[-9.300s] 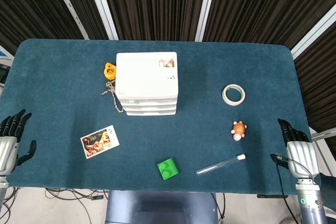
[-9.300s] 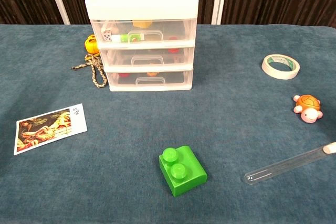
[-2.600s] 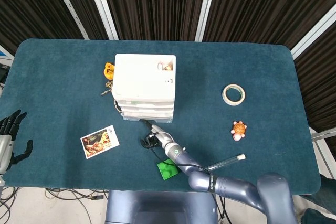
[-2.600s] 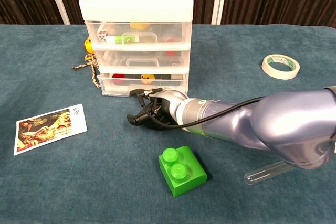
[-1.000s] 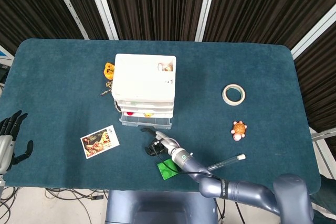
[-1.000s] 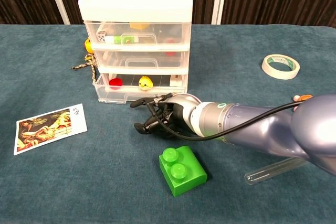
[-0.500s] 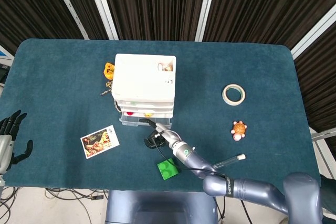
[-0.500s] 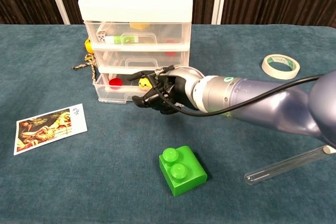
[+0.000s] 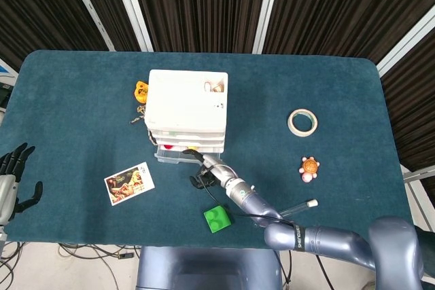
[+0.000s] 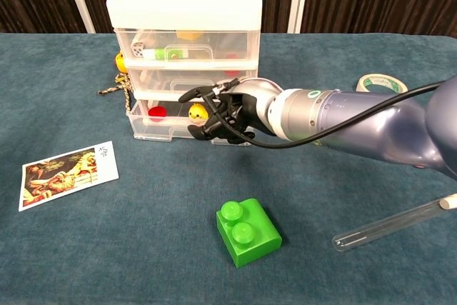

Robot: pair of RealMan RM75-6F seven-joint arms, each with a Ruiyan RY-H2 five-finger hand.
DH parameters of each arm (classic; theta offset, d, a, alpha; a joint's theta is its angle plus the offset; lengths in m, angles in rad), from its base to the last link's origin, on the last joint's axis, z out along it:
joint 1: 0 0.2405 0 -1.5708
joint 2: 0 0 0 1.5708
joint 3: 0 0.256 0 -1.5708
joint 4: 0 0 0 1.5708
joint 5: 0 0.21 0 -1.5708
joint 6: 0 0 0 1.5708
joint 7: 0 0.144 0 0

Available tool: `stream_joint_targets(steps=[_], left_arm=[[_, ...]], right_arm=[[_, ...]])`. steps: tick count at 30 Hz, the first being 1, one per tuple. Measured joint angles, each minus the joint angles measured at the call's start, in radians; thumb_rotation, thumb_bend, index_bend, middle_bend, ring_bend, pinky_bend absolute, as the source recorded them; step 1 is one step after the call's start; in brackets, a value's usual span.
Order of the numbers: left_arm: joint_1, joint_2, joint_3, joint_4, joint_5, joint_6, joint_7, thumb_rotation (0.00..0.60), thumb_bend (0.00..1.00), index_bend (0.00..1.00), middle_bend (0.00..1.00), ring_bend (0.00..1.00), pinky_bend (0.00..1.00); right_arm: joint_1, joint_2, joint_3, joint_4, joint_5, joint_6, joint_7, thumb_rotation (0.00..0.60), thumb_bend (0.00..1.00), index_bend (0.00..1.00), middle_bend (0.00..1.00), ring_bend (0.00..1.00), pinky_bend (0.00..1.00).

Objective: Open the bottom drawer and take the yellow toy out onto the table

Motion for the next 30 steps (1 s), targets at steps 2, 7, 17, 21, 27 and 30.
stream_joint_targets(steps=[2, 7, 17, 21, 27, 30], left_arm=[[0.0, 0.001, 0.0, -0.001, 0.0, -0.001, 0.0, 0.6, 0.48, 0.06, 0.0, 0.0, 0.0], [-0.001, 0.002, 0.001, -0.002, -0.001, -0.004, -0.001, 0.6, 0.48, 0.06, 0.0, 0.0, 0.0], [-0.002, 0.005, 0.005, -0.003, 0.008, -0.008, -0.011, 0.6, 0.48, 0.06, 0.0, 0.0, 0.0], [-0.003, 0.006, 0.006, -0.002, 0.009, -0.009, -0.013, 0.6, 0.48, 0.06, 0.0, 0.0, 0.0], [-0.003, 0.007, 0.006, -0.003, 0.008, -0.01, -0.013, 0.6, 0.48, 0.06, 0.0, 0.0, 0.0], [-0.003, 0.007, 0.005, -0.004, 0.006, -0.01, -0.013, 0.6, 0.48, 0.06, 0.0, 0.0, 0.0]], right_arm=[[0.013, 0.002, -0.014, -0.007, 0.034, 0.024, -0.041, 0.6, 0.56, 0.14, 1.0, 1.0, 1.0], [0.048, 0.003, -0.042, -0.027, 0.129, 0.083, -0.129, 0.6, 0.56, 0.15, 1.0, 1.0, 1.0], [0.084, -0.005, -0.081, -0.034, 0.201, 0.13, -0.228, 0.6, 0.56, 0.2, 1.0, 1.0, 1.0], [0.094, 0.002, -0.088, -0.044, 0.222, 0.122, -0.247, 0.6, 0.56, 0.2, 1.0, 1.0, 1.0], [0.1, 0.005, -0.089, -0.047, 0.242, 0.123, -0.258, 0.6, 0.56, 0.2, 1.0, 1.0, 1.0], [0.101, 0.01, -0.09, -0.053, 0.243, 0.121, -0.26, 0.6, 0.56, 0.21, 1.0, 1.0, 1.0]])
